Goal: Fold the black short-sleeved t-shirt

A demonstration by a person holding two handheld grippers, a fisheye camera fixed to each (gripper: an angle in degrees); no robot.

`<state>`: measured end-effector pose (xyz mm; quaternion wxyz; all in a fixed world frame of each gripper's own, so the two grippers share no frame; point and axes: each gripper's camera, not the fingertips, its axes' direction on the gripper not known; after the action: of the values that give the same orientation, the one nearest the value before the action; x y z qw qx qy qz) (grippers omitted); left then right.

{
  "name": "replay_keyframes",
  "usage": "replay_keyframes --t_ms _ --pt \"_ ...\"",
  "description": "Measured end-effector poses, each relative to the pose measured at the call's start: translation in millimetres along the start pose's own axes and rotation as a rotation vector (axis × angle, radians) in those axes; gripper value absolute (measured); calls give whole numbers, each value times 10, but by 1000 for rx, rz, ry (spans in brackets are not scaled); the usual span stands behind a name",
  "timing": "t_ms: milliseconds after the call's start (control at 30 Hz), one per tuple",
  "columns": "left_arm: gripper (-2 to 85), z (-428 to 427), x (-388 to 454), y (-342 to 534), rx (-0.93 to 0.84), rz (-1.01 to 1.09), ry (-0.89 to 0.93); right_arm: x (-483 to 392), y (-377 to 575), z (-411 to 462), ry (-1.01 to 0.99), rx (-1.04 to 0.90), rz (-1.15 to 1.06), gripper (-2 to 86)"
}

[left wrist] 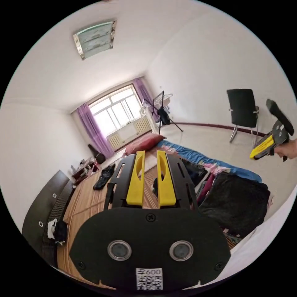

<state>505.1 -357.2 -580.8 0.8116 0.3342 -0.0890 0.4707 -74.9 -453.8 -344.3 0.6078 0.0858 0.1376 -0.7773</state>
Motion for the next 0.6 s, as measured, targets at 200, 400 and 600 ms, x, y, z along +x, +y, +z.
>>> replay_keyframes --t_ms 200,400,600 --pt "36 -923 788 406 -26 229 -141 34 133 1246 -237 -282 71 46" --pt "21 -1853 1673 928 -286 350 -272 250 580 2102 -302 -545 158 42" --pt "23 -2323 2722 1227 -490 271 -361 692 739 2126 -390 -504 -36 8"
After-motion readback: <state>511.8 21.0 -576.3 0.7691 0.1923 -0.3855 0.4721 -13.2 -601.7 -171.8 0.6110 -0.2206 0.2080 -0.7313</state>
